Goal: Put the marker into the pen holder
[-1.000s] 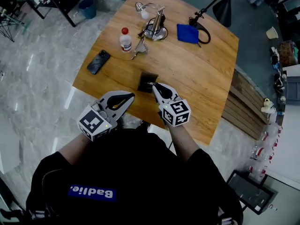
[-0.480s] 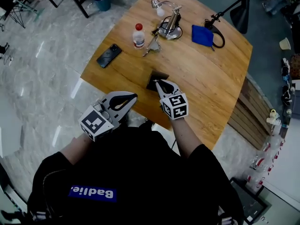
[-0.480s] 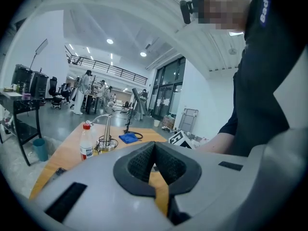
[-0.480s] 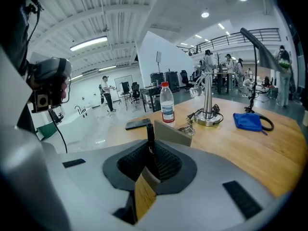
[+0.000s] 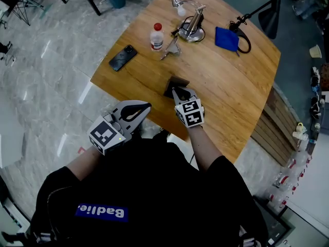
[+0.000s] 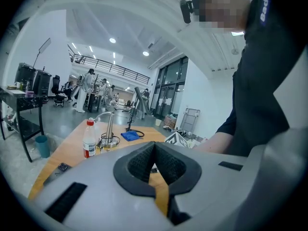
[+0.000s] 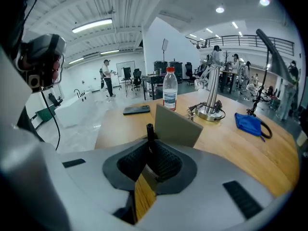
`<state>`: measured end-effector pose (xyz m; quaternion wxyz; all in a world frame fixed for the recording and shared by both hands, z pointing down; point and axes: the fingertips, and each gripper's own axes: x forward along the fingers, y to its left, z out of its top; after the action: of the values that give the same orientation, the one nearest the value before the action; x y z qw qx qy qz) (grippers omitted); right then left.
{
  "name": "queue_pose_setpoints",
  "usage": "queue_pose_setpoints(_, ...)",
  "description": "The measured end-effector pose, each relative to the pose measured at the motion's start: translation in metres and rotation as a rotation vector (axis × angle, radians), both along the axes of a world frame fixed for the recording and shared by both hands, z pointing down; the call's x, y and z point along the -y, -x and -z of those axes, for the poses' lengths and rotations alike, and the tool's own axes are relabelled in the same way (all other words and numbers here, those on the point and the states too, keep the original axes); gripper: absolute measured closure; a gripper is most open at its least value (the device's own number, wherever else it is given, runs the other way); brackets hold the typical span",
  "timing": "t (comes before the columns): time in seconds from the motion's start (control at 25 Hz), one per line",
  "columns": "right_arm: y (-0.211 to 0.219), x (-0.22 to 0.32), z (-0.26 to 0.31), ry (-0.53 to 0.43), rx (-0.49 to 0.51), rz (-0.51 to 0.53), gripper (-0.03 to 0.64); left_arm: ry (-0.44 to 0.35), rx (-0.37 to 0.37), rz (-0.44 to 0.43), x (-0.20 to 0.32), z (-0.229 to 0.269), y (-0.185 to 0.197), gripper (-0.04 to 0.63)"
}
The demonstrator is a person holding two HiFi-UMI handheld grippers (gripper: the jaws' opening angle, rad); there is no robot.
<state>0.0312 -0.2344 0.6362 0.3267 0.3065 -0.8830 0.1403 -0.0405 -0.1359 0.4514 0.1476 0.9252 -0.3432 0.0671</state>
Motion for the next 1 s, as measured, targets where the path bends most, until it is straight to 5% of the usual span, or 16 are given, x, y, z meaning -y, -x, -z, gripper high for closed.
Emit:
queue_pose_setpoints(0.6, -0.002, -0.011, -0.016, 0.042, -0.091, 0.016, 0.575, -0.002, -0.004, -0.052, -0.007, -0.001, -0.007, 0.594)
queue_pose_setpoints(1.0, -0.021, -0.018, 0.014, -0.019, -0.072, -0.035, 0.549, -0.008, -0.031, -0.109, -0.008, 0.007, -0.019, 0.594)
